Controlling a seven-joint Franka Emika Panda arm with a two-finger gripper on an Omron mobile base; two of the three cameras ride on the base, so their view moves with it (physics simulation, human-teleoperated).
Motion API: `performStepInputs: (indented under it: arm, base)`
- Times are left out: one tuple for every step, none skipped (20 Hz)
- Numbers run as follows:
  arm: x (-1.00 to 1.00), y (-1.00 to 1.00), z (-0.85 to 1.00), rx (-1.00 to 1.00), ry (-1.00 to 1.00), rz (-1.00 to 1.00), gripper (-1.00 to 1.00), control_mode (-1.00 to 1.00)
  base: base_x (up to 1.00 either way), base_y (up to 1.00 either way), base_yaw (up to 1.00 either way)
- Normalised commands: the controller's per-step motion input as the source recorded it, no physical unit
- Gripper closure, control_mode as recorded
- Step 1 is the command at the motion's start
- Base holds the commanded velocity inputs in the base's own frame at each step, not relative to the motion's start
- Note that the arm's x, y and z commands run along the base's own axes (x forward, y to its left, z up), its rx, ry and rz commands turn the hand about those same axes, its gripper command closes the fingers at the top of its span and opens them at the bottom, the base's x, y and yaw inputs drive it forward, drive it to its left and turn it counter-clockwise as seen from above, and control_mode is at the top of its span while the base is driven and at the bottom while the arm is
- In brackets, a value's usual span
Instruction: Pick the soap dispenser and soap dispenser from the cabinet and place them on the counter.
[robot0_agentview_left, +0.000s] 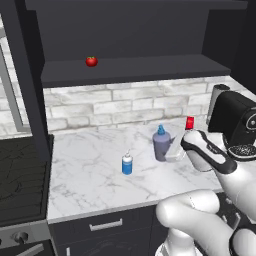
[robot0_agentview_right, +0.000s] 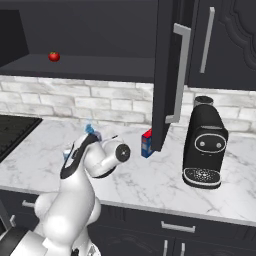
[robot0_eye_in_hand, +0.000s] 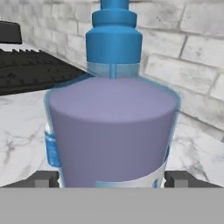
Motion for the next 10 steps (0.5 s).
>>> performStepInputs:
  arm:
    - [0.07, 0.07, -0.34, -0.01, -0.04, 0.17, 1.00, -1.00]
    - [0.07, 0.04, -0.34, 0.00, -0.05, 0.16, 1.00, -1.00]
    - [0.07, 0.02, -0.33, 0.00, -0.05, 0.16, 1.00, -1.00]
    - [0.08, 0.02, -0.32, 0.00, -0.06, 0.16, 1.00, -1.00]
    - [0.09, 0.01, -0.32, 0.00, -0.06, 0.15, 1.00, -1.00]
    - [0.09, 0.02, -0.32, 0.00, -0.06, 0.14, 1.00, -1.00]
    - [0.09, 0.03, -0.31, 0.00, -0.06, 0.14, 1.00, -1.00]
    - [0.09, 0.04, -0.30, 0.00, -0.04, 0.13, 1.00, -1.00]
    - [0.09, 0.06, -0.29, 0.00, -0.04, 0.12, 1.00, -1.00]
    - [0.09, 0.06, -0.28, 0.00, -0.04, 0.12, 1.00, -1.00]
  base:
    - [0.00, 0.00, 0.00]
    - [0.00, 0.00, 0.00]
    - [0.00, 0.00, 0.00]
    - [0.00, 0.00, 0.00]
    - [0.00, 0.00, 0.00]
    - [0.00, 0.00, 0.00]
    - [0.00, 0.00, 0.00]
    - [0.00, 0.00, 0.00]
    - [0.00, 0.00, 0.00]
    - [0.00, 0.00, 0.00]
